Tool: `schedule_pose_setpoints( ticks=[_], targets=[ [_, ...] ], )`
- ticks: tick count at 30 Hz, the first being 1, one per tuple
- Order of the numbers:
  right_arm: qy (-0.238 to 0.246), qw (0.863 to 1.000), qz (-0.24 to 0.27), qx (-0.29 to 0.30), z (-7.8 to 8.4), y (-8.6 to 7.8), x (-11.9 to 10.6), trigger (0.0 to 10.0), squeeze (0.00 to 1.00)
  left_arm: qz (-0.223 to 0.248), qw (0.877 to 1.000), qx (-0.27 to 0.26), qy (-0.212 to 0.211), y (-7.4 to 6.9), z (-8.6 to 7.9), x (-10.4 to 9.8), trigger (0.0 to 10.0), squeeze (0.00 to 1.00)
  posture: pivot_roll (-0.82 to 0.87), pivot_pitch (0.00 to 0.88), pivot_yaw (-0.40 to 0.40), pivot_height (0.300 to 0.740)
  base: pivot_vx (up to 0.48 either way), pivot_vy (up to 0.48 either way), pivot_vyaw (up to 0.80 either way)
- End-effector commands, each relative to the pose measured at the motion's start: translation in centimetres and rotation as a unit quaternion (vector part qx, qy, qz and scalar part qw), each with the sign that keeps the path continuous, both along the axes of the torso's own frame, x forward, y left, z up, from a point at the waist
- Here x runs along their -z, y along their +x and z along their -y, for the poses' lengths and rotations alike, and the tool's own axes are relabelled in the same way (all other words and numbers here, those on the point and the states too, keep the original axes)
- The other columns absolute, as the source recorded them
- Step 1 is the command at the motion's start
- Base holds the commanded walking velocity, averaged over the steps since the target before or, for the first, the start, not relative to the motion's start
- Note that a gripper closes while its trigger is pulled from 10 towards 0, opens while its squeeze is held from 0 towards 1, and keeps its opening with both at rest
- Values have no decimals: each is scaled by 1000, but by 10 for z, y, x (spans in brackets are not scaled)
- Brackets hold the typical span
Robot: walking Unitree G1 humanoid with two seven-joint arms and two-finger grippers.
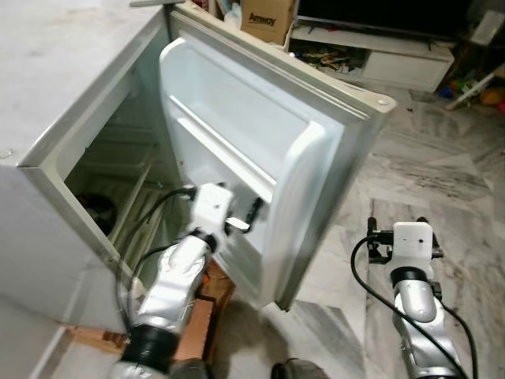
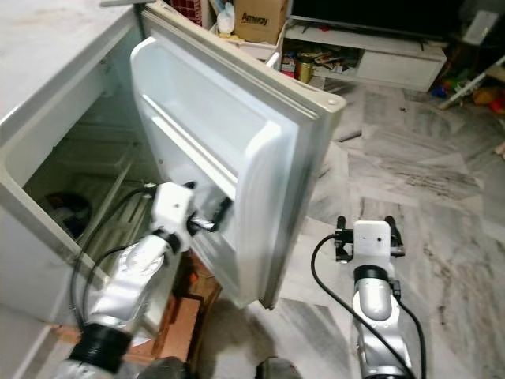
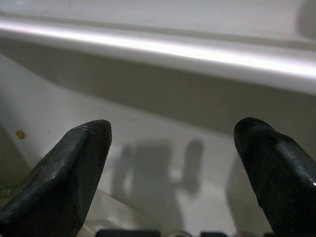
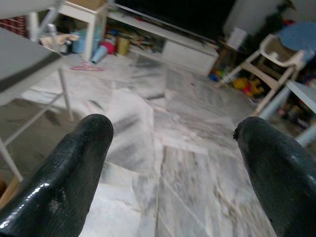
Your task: Restocking fridge
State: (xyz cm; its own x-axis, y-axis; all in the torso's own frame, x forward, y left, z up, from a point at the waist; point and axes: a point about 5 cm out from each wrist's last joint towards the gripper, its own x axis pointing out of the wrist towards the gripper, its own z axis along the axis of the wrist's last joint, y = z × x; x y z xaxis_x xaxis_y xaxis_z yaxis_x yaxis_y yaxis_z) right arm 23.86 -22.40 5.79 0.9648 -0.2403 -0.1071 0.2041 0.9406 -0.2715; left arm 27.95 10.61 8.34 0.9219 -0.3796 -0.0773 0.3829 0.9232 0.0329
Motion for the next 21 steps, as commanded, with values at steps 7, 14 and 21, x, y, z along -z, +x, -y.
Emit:
schedule_pose_setpoints(
  ticks=[7, 14, 21],
  targets=[
    [7, 1000, -2, -10, -6, 1, 3, 10000, 0, 9, 1000, -4, -6, -6, 2, -5, 10000, 0, -26, 0, -25, 740, 0, -378, -199],
    [6, 1000, -2, -6, -6, 1, 4, 10000, 0, 10, 1000, 10, -10, -5, 10, -9, 10000, 0, -34, 0, -18, 740, 0, -376, 0],
    [8, 1000, -1, -2, -6, 2, 4, 10000, 0, 16, 999, 26, -10, 1, 20, -13, 10000, 0, -34, 0, -15, 740, 0, -344, 0]
  ],
)
